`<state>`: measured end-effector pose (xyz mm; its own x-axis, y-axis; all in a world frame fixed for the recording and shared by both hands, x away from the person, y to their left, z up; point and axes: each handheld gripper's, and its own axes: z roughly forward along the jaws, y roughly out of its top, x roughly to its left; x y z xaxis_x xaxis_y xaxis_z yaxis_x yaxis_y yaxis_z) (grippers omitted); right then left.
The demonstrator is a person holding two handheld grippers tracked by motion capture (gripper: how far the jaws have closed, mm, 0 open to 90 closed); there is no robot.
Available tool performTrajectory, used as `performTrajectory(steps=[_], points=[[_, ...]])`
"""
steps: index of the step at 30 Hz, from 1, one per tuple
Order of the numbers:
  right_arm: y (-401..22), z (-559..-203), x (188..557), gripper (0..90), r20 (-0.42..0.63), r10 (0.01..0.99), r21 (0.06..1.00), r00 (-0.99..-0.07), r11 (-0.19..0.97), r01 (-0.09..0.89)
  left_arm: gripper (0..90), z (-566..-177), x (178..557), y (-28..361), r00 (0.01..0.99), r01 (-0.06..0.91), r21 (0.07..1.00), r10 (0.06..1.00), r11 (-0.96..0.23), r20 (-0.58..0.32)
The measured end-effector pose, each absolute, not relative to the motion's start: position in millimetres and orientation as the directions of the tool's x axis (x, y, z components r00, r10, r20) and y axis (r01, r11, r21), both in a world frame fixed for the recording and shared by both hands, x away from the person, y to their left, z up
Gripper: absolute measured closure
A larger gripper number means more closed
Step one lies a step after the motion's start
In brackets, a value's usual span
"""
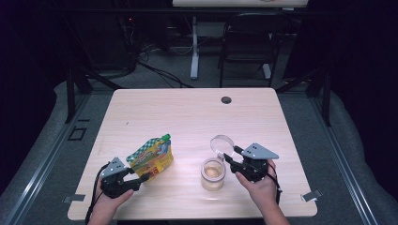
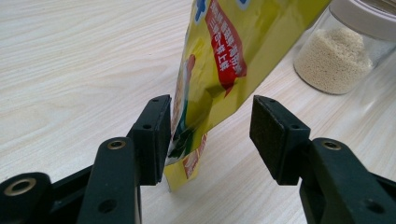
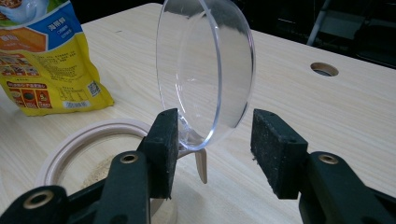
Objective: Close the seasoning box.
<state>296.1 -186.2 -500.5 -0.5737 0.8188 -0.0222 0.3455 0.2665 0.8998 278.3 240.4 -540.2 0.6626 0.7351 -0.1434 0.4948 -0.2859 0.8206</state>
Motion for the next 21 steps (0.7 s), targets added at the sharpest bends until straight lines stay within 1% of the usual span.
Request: performTrajectory(steps=[6, 16, 21], points=[[-184.2, -499.2, 297.2, 51.8, -0.008, 0.815, 0.905, -0.579, 0.252, 0.342, 48.6, -540.4, 276.6, 242.6, 0.659, 0.495, 0.821, 0.739, -0.283, -0.143], [-180.0, -498.4, 295.2, 52.0, -0.024, 0.806, 0.906, -0.592, 0.268, 0.328, 48.6, -540.0, 276.2, 242.9, 0.657, 0.496, 0.822, 0.741, -0.282, -0.143], [-180.5, -497.4, 295.2, 53.9, -0.026, 0.803, 0.907, -0.596, 0.270, 0.324, 48.7, -540.4, 275.5, 241.7, 0.662, 0.494, 0.820, 0.736, -0.289, -0.139]])
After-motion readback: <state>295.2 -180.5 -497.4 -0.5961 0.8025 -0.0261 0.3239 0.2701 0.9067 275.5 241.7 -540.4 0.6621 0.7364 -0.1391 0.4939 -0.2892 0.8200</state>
